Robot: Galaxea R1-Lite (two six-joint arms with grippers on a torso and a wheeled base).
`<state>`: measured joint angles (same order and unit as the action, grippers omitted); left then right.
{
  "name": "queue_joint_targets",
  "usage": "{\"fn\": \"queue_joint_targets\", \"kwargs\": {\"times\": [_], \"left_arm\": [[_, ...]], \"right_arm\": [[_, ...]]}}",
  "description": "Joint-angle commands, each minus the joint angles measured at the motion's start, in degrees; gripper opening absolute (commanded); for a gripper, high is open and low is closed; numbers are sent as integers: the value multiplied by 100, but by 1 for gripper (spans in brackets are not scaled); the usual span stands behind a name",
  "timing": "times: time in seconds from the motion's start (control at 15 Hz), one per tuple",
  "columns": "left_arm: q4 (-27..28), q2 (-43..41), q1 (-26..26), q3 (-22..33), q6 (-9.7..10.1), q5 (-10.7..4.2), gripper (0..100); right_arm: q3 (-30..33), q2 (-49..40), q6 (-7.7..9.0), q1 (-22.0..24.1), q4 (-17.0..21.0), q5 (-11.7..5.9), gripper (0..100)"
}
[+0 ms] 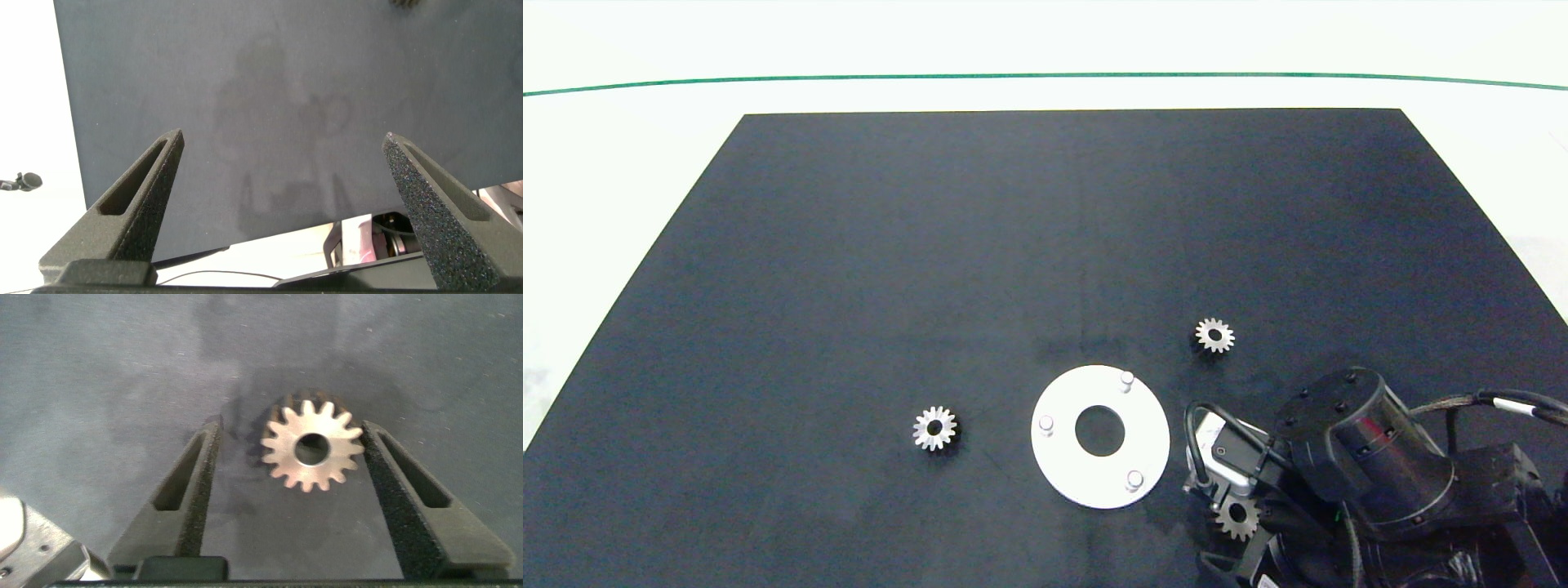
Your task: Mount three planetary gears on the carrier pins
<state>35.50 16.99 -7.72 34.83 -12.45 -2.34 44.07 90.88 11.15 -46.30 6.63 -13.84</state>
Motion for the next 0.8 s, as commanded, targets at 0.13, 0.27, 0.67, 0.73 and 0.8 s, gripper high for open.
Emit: {"fn": "queue_joint_targets", "kwargs": {"times": [0.13, 0.27, 0.67, 0.73, 0.8], "left_arm": [[18, -47, -2, -2, -3, -3, 100], [27, -56, -2, -2, -3, -3, 100], [150, -117, -2, 6, -3, -3, 100], [168, -152, -2, 6, -3, -3, 100], [168, -170, -11, -2, -3, -3, 100]], "right_arm": [[5, -9, 10, -11, -4, -119, 59], [5, -9, 10, -2, -4, -119, 55], [-4, -9, 10, -2, -4, -111, 43], [-4, 0, 10, -2, -4, -111, 41], [-4, 0, 10, -2, -4, -111, 40]]}}
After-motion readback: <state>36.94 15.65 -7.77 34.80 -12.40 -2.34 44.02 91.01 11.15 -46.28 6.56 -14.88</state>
